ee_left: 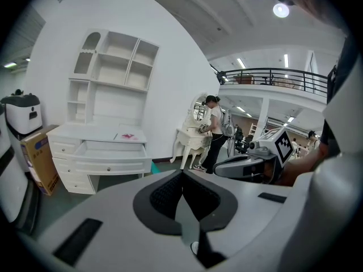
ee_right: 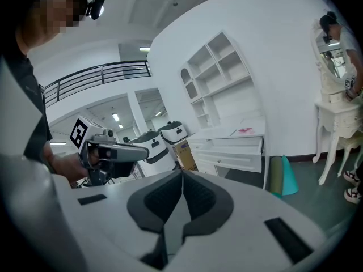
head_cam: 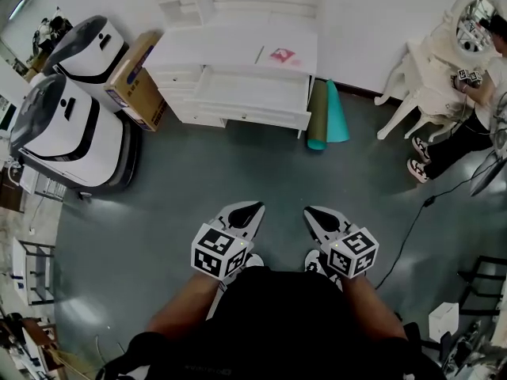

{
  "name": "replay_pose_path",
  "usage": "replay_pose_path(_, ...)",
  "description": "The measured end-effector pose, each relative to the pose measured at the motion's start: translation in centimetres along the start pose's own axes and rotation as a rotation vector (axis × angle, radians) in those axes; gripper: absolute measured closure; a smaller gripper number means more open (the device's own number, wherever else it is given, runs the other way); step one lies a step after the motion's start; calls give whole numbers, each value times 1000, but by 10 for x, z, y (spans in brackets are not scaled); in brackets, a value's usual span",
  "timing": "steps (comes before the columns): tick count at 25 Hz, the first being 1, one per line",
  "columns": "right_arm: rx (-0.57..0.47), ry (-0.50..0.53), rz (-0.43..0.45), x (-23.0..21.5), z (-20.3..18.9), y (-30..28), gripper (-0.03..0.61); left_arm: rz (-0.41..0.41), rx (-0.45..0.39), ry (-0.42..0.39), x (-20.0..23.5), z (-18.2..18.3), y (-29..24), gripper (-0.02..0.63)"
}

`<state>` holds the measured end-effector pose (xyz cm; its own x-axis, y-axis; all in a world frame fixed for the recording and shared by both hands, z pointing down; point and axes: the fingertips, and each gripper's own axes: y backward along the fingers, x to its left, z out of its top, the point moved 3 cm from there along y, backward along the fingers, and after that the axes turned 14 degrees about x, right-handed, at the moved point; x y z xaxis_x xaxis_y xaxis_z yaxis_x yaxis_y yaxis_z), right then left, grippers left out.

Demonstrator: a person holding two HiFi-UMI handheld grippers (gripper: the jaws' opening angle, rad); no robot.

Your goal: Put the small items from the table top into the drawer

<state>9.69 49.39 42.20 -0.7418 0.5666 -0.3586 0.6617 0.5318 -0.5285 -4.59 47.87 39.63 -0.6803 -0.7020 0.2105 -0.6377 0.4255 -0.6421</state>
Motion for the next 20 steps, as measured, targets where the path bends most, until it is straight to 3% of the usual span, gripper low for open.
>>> replay_pose_path(12, -5, -56, -66, 30, -2, -31, 551, -35, 16, -42, 35, -19, 23, 604)
replay_pose_path(16, -4, -105, -66, 39, -7, -43, 551, -37, 24, -35, 48, -31, 31, 604)
replay_pose_path(20, 15, -92, -62, 49, -4, -54, 551, -35, 31, -21, 62, -37, 37, 604)
